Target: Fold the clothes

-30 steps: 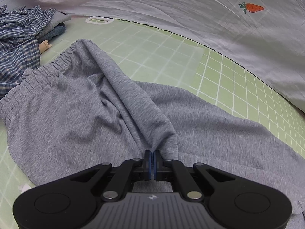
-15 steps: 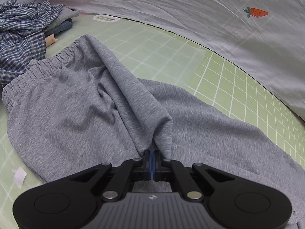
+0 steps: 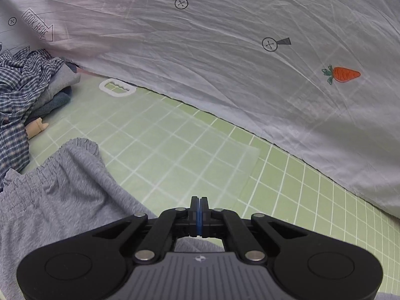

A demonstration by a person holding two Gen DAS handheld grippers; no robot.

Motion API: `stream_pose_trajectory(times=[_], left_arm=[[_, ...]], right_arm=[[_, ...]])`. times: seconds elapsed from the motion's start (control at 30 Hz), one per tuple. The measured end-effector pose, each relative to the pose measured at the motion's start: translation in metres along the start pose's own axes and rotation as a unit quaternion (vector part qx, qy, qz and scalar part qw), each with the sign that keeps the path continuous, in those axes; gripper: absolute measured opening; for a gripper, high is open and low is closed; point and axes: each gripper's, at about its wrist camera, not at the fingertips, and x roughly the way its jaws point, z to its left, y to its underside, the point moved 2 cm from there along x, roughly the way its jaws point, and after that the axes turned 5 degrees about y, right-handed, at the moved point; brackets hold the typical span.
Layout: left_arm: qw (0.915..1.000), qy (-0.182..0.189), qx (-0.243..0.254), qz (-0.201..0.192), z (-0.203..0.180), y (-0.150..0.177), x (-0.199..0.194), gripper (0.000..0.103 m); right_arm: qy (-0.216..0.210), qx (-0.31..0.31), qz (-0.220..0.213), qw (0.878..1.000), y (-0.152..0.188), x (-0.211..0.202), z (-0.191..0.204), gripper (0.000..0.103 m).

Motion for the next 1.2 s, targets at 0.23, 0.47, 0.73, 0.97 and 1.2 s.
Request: stream_pose_trajectory(times=[0.23, 0.47, 0.73, 0.97, 1.2], left_arm=[[0.9993, 0.007, 0.019, 0.031, 0.001, 0.014, -0.005, 0.009], [0.995, 0.016, -0.03, 0.094, 0.017, 0.063, -0.021, 0.036], [0.9927, 0.03, -0.019, 0.115, 0.003, 0.07, -0.024, 0.055], [0.9924, -0.007, -0.008, 0.123, -0.002, 0.072, -0.014, 0.047], [0.9934, -0.028, -0.009, 0.111, 0.006, 0.076, -0.016, 0.002]], right_arm=[[-0.01, -0.002, 0.008, 1.0, 0.011, -0.009, 0.006, 0.043], [-0.043, 0.025, 0.047, 0.998, 0.047, -0.049, 0.008, 0.045], [-0.123, 0.1, 0.092, 0.983, 0.062, -0.083, 0.028, 0.054], [-0.158, 0.034, 0.124, 0.979, 0.063, -0.087, 0.079, 0.055], [-0.165, 0.03, 0.117, 0.979, 0.057, -0.085, 0.082, 0.001]])
